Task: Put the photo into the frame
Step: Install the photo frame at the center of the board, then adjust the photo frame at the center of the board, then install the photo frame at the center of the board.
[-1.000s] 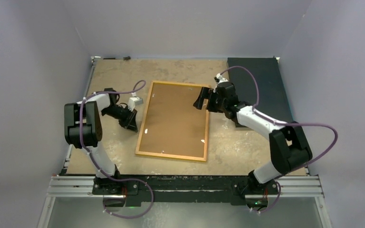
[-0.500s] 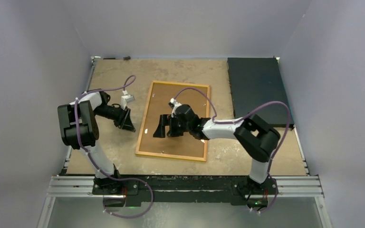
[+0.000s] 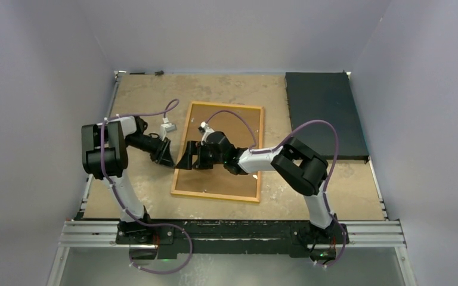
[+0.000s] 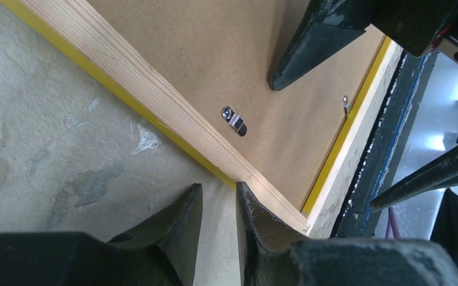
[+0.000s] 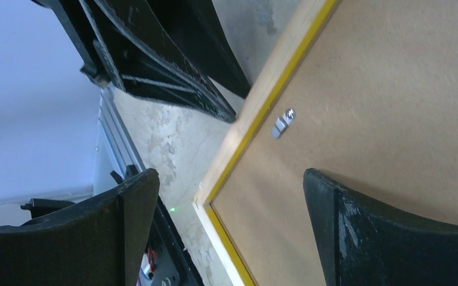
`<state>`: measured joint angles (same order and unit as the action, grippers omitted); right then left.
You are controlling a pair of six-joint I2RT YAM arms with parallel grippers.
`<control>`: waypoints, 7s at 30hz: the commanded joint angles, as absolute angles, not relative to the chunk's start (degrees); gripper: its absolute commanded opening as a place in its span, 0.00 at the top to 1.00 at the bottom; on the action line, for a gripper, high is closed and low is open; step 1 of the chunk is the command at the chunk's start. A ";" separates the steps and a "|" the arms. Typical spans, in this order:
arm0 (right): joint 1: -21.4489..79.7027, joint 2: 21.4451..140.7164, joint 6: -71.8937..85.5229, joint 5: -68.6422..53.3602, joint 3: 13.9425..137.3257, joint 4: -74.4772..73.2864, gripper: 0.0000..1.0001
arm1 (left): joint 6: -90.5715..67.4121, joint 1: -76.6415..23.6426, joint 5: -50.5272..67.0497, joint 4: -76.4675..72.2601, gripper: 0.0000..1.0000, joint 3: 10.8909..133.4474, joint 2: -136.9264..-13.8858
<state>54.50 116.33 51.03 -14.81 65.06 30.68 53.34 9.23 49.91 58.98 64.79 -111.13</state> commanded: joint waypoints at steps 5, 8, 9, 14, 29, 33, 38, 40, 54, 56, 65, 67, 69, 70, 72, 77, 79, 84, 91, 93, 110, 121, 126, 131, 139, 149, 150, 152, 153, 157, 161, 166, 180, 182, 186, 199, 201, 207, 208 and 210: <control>55.37 119.91 51.90 -14.33 69.94 32.39 0.08 | 53.49 8.34 51.24 55.88 0.82 64.84 -112.89; 55.50 121.12 52.02 -14.60 71.01 31.99 0.08 | 53.59 8.31 51.40 56.05 0.83 64.97 -113.14; 55.60 121.38 51.96 -14.59 71.17 31.96 0.08 | 53.63 8.41 51.34 56.00 0.83 64.95 -113.12; 55.70 122.54 52.38 -15.38 72.03 32.10 0.08 | 53.70 8.34 51.37 56.05 0.84 64.95 -112.87; 56.49 124.12 53.59 -15.60 72.75 31.93 0.09 | 53.01 7.30 52.11 55.28 0.85 65.12 -112.89; 56.51 124.78 54.01 -15.25 73.12 32.38 0.09 | 53.00 7.08 52.17 55.24 0.85 65.12 -112.77; 56.51 125.80 54.47 -14.79 74.35 32.76 0.09 | 53.09 6.86 52.34 55.28 0.85 65.15 -112.83; 56.46 126.15 54.50 -14.84 74.86 32.76 0.09 | 53.18 6.86 52.46 55.33 0.86 65.17 -112.77; 52.26 111.70 48.11 -18.93 68.98 31.92 0.04 | 56.24 8.66 49.52 59.83 0.87 68.48 -112.23; 47.88 105.38 46.81 -18.22 63.86 30.40 0.02 | 57.05 8.70 47.75 59.18 0.86 67.80 -110.82; 26.53 91.49 35.25 -6.25 51.05 15.40 0.01 | 55.46 3.09 37.93 47.75 0.87 57.36 -102.29; 24.48 92.49 33.80 -4.30 51.09 14.76 0.01 | 54.87 1.71 36.41 46.21 0.87 56.17 -101.10; 23.58 94.35 32.48 -2.11 52.07 13.87 0.01 | 54.56 0.97 35.58 45.57 0.87 55.68 -100.43; 23.14 95.37 32.18 -2.11 52.37 14.07 0.01 | 54.51 0.70 35.30 45.49 0.87 55.44 -100.13; 22.58 97.75 31.76 -2.09 53.35 14.31 0.01 | 54.47 0.36 34.49 45.15 0.87 55.04 -99.72; 22.11 103.16 31.43 -2.98 56.63 14.83 0.01 | 54.32 -1.82 33.56 43.79 0.87 53.84 -98.94; 21.96 104.89 31.40 -4.23 58.10 15.18 0.01 | 54.08 -2.83 33.28 43.25 0.87 53.58 -99.12; 22.05 107.87 30.74 -5.30 62.63 16.33 0.01 | 52.12 -7.11 33.71 41.26 0.87 52.94 -99.65; 22.23 103.16 31.51 1.60 65.33 9.86 0.01 | 52.05 -13.33 35.72 45.76 0.86 53.84 -99.11; 22.28 101.19 31.54 4.07 65.14 10.81 0.01 | 53.94 -10.99 34.58 49.17 0.86 55.15 -98.15; 35.26 123.70 35.25 -10.36 91.70 16.50 0.03 | 26.17 5.25 55.10 42.86 0.53 79.71 -116.62; 39.11 133.06 40.61 -16.80 99.17 19.34 0.04 | 22.45 3.04 56.10 35.77 0.72 76.59 -120.49; 39.56 135.53 43.19 -17.98 99.96 20.73 0.05 | 23.26 2.96 54.51 35.10 0.77 74.99 -120.98; 40.06 138.09 46.26 -20.37 101.52 22.09 0.07 | 23.98 2.94 53.90 34.91 0.80 73.71 -120.76; 41.69 140.39 48.66 -21.21 103.15 22.51 0.07 | 25.03 2.94 53.43 35.15 0.82 72.86 -120.32; 42.01 140.80 50.77 -19.87 102.00 24.75 0.07 | 26.72 2.94 53.08 36.24 0.83 72.69 -120.32; 42.01 140.84 51.02 -19.52 101.87 25.19 0.07 | 26.86 2.97 53.06 36.29 0.83 72.64 -120.25; 42.01 141.11 51.51 -19.43 102.05 26.03 0.07 | 26.96 2.99 53.09 36.39 0.83 72.52 -120.08; 42.01 141.33 51.66 -19.47 102.23 26.24 0.07 | 27.03 2.92 53.12 36.43 0.83 72.44 -120.02; 42.04 141.93 52.41 -19.83 102.51 27.28 0.07 | 27.49 2.99 53.07 36.85 0.83 72.50 -119.89; 42.14 141.06 53.27 -20.43 101.13 28.93 0.07 | 27.75 2.99 53.25 37.58 0.83 72.72 -119.72; 41.33 136.11 53.37 -23.86 97.31 30.64 0.05 | 30.23 3.64 53.65 41.15 0.83 73.93 -119.02; 21.44 112.93 35.10 -8.98 79.61 15.88 0.01 | 45.36 4.28 42.82 48.10 0.75 70.90 -109.97; 20.03 112.98 32.68 -4.81 79.41 15.03 0.01 | 44.84 0.63 37.85 43.19 0.76 65.88 -106.28; 18.65 113.78 29.24 0.83 80.16 13.79 0.01 | 43.79 -5.12 31.95 37.20 0.76 59.81 -102.07; 17.66 124.39 30.79 -1.53 84.88 12.82 0.01 | 44.42 -9.71 28.05 35.64 0.77 55.45 -99.14; 17.75 125.60 30.89 -2.77 85.78 14.88 0.01 | 44.25 -10.21 28.10 35.48 0.77 55.04 -99.03; 22.74 131.64 31.80 -8.98 95.89 13.38 0.01 | 43.22 -12.50 27.34 34.98 0.78 54.12 -100.38; 24.32 133.36 31.75 -10.37 98.99 12.25 0.01 | 42.93 -13.01 27.30 34.65 0.77 53.80 -100.55; 27.92 137.54 31.53 -13.70 107.92 9.90 0.01 | 42.46 -14.19 27.52 34.33 0.77 53.57 -101.13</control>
